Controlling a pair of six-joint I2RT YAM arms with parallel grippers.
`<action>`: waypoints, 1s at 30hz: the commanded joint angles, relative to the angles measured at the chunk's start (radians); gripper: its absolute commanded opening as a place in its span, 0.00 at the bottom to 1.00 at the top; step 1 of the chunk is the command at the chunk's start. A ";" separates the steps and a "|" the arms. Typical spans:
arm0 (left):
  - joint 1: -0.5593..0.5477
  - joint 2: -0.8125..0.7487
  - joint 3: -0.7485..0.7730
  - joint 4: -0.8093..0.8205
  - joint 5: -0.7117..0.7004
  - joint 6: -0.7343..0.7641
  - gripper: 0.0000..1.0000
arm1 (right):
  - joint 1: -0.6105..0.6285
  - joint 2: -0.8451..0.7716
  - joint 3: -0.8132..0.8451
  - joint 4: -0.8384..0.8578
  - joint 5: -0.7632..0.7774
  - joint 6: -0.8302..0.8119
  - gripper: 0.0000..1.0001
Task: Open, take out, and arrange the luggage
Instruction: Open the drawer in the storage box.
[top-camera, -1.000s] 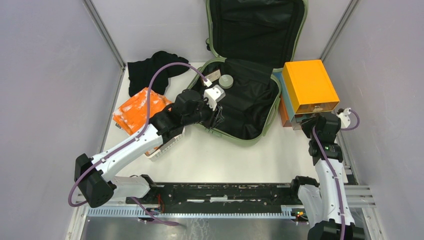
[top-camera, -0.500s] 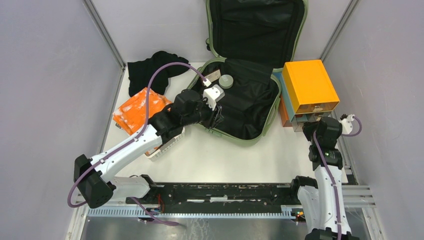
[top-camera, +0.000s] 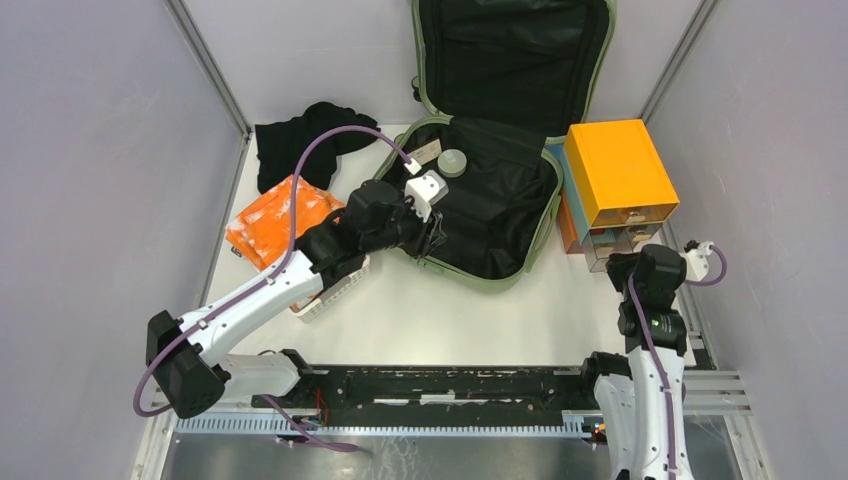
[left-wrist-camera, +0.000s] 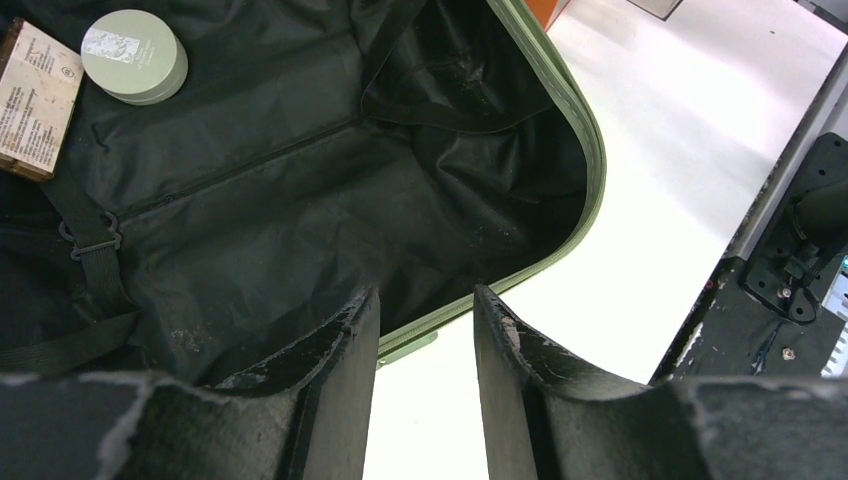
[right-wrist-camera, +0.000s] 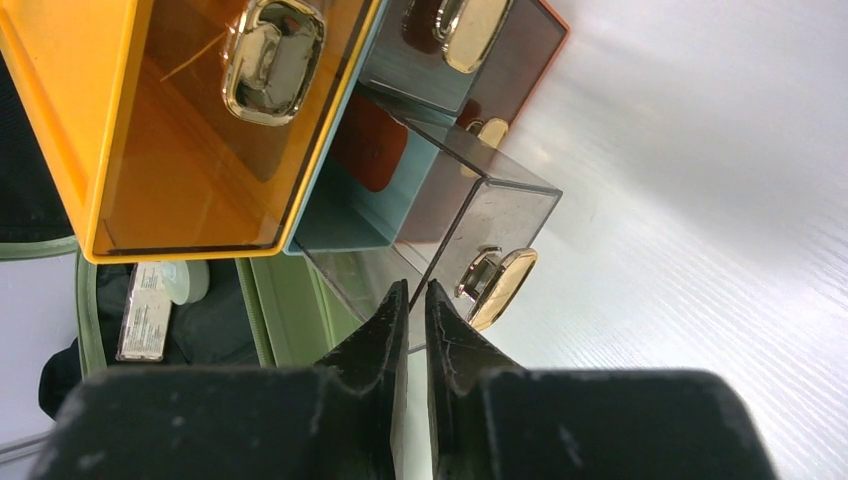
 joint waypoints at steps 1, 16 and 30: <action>-0.004 -0.017 -0.005 0.031 -0.002 0.049 0.47 | 0.002 -0.046 0.004 -0.080 0.047 0.016 0.13; -0.002 0.024 0.014 0.054 0.008 0.002 0.52 | 0.008 -0.065 0.172 0.032 0.068 -0.197 0.52; 0.209 0.207 0.137 0.140 0.201 -0.400 0.71 | 0.045 0.038 0.155 0.583 -0.750 -0.619 0.80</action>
